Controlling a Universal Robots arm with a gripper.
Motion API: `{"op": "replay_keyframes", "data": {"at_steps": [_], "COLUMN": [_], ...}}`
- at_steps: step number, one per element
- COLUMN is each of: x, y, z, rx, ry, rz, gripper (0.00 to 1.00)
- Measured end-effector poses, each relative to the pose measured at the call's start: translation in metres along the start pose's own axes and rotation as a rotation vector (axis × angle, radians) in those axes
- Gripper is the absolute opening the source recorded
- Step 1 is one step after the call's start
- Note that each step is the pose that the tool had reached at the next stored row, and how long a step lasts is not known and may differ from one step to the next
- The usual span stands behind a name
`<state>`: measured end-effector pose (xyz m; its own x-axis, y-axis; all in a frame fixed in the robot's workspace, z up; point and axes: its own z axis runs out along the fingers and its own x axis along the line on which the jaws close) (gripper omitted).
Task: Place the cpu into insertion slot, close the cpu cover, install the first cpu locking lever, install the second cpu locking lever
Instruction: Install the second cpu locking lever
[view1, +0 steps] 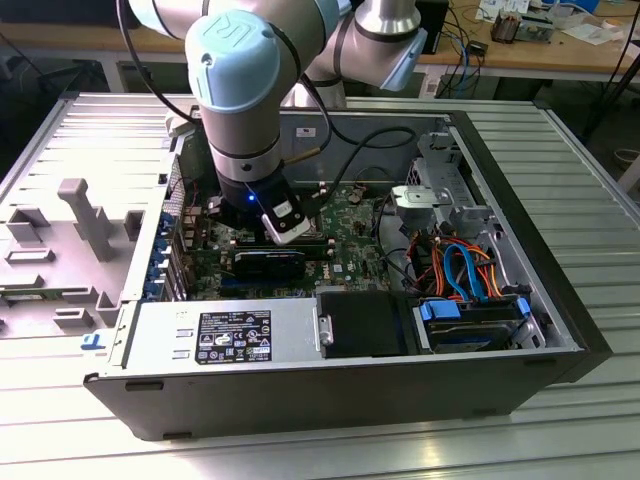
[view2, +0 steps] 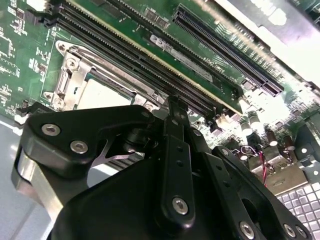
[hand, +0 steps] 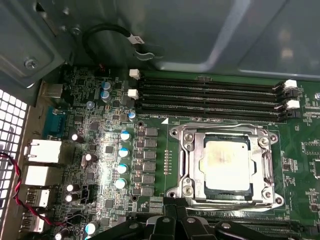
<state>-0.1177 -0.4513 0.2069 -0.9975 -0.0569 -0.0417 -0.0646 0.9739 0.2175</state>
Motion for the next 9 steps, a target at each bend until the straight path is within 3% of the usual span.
{"op": "replay_keyframes", "data": {"at_steps": [9], "x": [0.0001], "y": [0.0024], "z": [0.0055], "rx": [-0.001], "ry": [0.0039], "rz": [-0.017], "gripper": [0.11]}}
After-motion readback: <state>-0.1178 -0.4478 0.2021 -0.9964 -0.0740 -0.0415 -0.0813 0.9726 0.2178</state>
